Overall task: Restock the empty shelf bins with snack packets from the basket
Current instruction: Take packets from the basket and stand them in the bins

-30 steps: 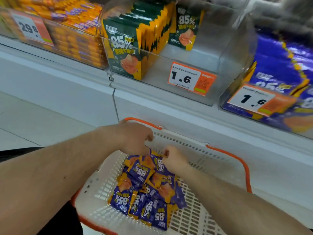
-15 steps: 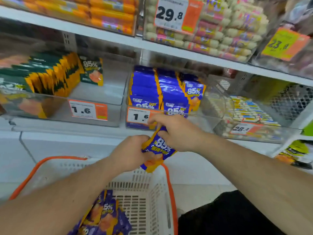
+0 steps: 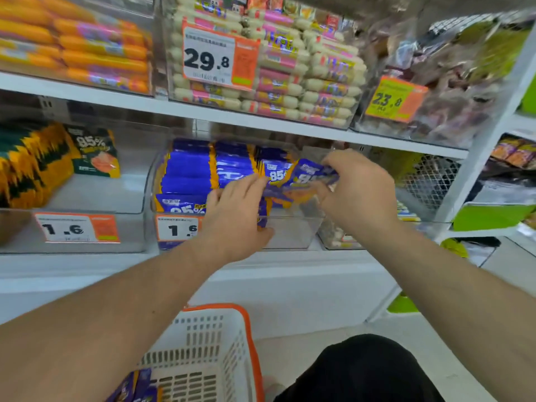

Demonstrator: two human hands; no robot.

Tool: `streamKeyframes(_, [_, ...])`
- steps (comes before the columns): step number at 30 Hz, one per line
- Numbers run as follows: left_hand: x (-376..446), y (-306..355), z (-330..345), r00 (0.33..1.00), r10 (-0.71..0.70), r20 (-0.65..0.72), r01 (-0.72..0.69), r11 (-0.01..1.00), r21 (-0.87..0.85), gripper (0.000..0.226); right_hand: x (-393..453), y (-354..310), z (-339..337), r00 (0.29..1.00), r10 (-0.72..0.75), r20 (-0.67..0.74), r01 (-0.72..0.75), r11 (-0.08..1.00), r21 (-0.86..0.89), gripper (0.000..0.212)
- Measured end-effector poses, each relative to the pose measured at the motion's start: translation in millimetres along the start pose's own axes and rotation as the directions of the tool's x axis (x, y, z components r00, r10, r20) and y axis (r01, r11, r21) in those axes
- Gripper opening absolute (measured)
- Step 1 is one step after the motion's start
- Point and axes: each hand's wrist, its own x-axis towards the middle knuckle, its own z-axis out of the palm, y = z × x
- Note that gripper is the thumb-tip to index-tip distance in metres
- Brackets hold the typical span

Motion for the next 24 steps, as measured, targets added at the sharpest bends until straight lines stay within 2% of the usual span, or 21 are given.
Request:
streamKeyframes(2, [4, -13, 4, 0.997, -0.038, 0.067, 0.027, 0.987, 0.158, 0.089, 8, 10, 10, 0.997, -0.066, -0.049, 0.062, 0.995, -0.072, 0.021])
streamKeyframes(5, [3, -29, 11, 0.980, -0.063, 0.189, -0.001, 0.947, 0.322, 0.086, 20, 19, 33, 0.994, -0.109, -0.016, 0.103, 0.973, -0.206, 0.019])
streamKeyframes(9, [-1, -33, 11, 0.982, -0.029, 0.188, -0.040, 0.934, 0.354, 0.085, 34, 17, 73, 0.978, -0.088, 0.190, 0.148, 0.932, -0.330, 0.030])
streamKeyframes(12, [-4, -33, 12, 0.986, -0.015, 0.165, -0.046, 0.933, 0.358, 0.085, 45, 9, 98, 0.923, -0.031, 0.385, 0.182, 0.915, -0.361, 0.031])
streamKeyframes(15, [-7, -33, 15, 0.988, -0.014, 0.156, -0.043, 0.932, 0.361, 0.088, 57, 5, 118, 0.868, 0.047, 0.495, 0.159, 0.917, -0.366, 0.029])
streamKeyframes(20, [-7, -36, 17, 0.988, 0.014, 0.153, -0.073, 0.920, 0.385, 0.089, 74, 8, 150, 0.833, 0.139, 0.536, 0.091, 0.920, -0.381, 0.030])
streamKeyframes(24, [-8, -37, 17, 0.986, 0.018, 0.167, -0.078, 0.928, 0.364, 0.087, 82, 15, 164, 0.879, 0.155, 0.450, 0.008, 0.941, -0.339, 0.046])
